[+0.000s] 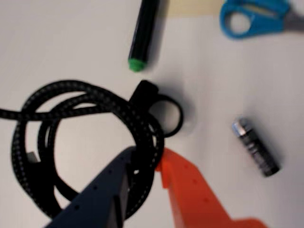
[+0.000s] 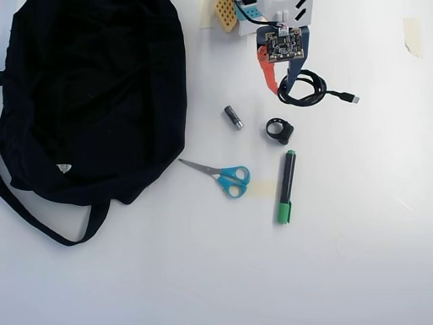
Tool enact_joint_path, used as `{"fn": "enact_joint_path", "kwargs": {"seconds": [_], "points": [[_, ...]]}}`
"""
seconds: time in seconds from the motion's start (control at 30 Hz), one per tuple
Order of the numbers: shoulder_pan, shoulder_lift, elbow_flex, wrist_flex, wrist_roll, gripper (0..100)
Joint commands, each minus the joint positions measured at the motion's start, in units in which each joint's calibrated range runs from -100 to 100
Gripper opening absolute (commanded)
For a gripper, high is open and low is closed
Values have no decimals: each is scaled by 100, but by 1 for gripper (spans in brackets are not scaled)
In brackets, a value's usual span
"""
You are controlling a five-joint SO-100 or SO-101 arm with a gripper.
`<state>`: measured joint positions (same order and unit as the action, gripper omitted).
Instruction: Put the cable into the black bag
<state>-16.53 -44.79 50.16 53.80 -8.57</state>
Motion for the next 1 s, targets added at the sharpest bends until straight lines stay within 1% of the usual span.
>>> {"fn": "enact_joint_path", "kwargs": {"seconds": [0.0, 0.13, 0.33, 0.73, 0.97], "points": [[629, -185, -227, -5, 312, 2], [1122, -177, -245, -40, 742, 2], [1631, -94, -299, -57, 1130, 2], [2371, -85, -362, -100, 1151, 2], [3216, -77, -460, -384, 1151, 2]]}}
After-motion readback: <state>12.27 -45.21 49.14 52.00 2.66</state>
